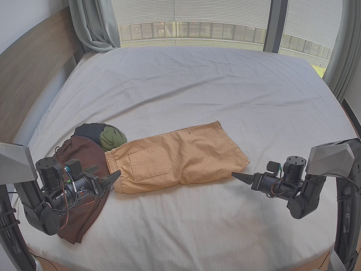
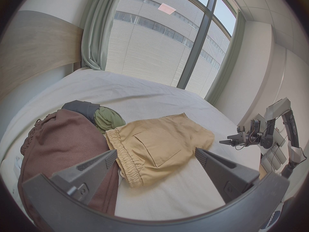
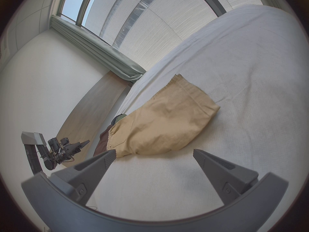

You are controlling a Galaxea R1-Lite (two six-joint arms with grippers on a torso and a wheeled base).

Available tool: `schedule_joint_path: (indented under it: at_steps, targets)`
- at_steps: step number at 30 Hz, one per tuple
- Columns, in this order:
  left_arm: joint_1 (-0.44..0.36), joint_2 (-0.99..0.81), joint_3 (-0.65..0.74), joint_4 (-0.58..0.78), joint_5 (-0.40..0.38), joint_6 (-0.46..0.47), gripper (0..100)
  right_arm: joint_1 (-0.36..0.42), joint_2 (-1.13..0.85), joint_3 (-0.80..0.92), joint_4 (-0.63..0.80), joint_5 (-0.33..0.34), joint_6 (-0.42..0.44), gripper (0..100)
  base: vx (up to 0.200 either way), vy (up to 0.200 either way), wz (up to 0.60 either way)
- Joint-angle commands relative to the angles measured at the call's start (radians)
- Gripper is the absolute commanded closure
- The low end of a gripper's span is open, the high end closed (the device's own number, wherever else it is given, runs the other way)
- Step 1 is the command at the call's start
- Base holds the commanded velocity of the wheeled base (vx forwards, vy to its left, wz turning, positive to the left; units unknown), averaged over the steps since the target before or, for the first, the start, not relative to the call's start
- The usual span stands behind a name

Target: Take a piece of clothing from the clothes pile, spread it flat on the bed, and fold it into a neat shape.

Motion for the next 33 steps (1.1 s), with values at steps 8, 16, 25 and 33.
schedule_joint_path:
  at_steps: [8, 16, 25, 33]
  targets:
    - [0.018, 0.008, -0.004, -0.001, 0.0, 0.0, 0, 0.031, 0.123, -0.15, 0.052, -0.037, 0.04, 0, 0.0, 0.0, 0.0]
    - [0.019, 0.01, -0.002, -0.001, 0.0, 0.0, 0, 0.052, 0.128, -0.265, 0.201, -0.041, 0.038, 0, 0.0, 0.0, 0.0]
    - [0.021, 0.016, -0.004, -0.002, -0.002, 0.0, 0, 0.108, 0.183, -0.436, 0.269, -0.095, 0.04, 0, 0.0, 0.0, 0.0]
    - [0.021, 0.024, -0.004, -0.002, -0.002, 0.0, 0, 0.154, 0.198, -0.52, 0.301, -0.121, 0.129, 0, 0.0, 0.0, 0.0]
